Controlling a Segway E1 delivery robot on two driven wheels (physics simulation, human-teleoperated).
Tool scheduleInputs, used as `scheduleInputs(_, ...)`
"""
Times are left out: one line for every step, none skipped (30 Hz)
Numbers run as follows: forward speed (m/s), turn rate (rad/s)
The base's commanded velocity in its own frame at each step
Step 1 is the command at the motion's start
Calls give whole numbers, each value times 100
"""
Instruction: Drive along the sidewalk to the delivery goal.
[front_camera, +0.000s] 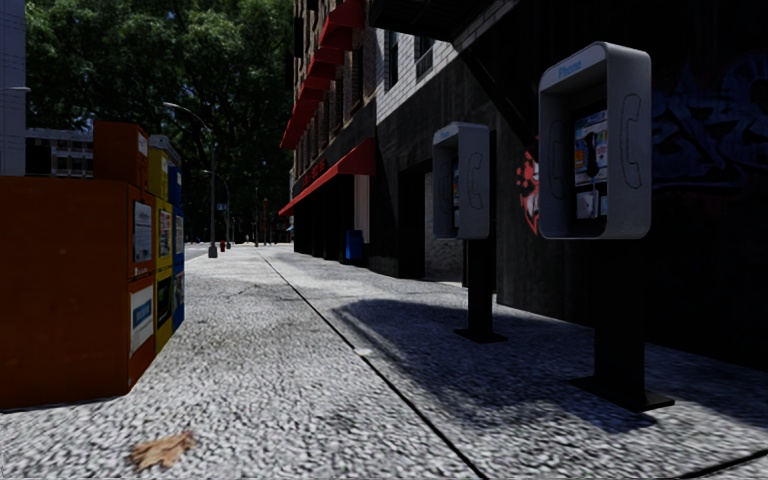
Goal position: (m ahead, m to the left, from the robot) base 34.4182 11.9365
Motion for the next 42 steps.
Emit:
scheduleInputs(130,0)
scheduleInputs(133,0)
scheduleInputs(134,0)
scheduleInputs(134,0)
scheduleInputs(135,0)
scheduleInputs(135,0)
scheduleInputs(135,0)
scheduleInputs(135,0)
scheduleInputs(135,0)
scheduleInputs(135,0)
scheduleInputs(135,0)
scheduleInputs(135,0)
scheduleInputs(135,0)
scheduleInputs(135,0)
scheduleInputs(135,0)
scheduleInputs(135,0)
scheduleInputs(135,0)
scheduleInputs(135,0)
scheduleInputs(135,16)
scheduleInputs(135,64)
scheduleInputs(135,72)
scheduleInputs(135,73)
scheduleInputs(136,24)
scheduleInputs(136,24)
scheduleInputs(136,4)
scheduleInputs(136,0)
scheduleInputs(136,0)
scheduleInputs(136,0)
scheduleInputs(136,0)
scheduleInputs(136,0)
scheduleInputs(136,0)
scheduleInputs(136,0)
scheduleInputs(136,0)
scheduleInputs(136,0)
scheduleInputs(136,10)
scheduleInputs(136,55)
scheduleInputs(136,74)
scheduleInputs(136,90)
scheduleInputs(136,94)
scheduleInputs(136,94)
scheduleInputs(136,95)
scheduleInputs(136,96)
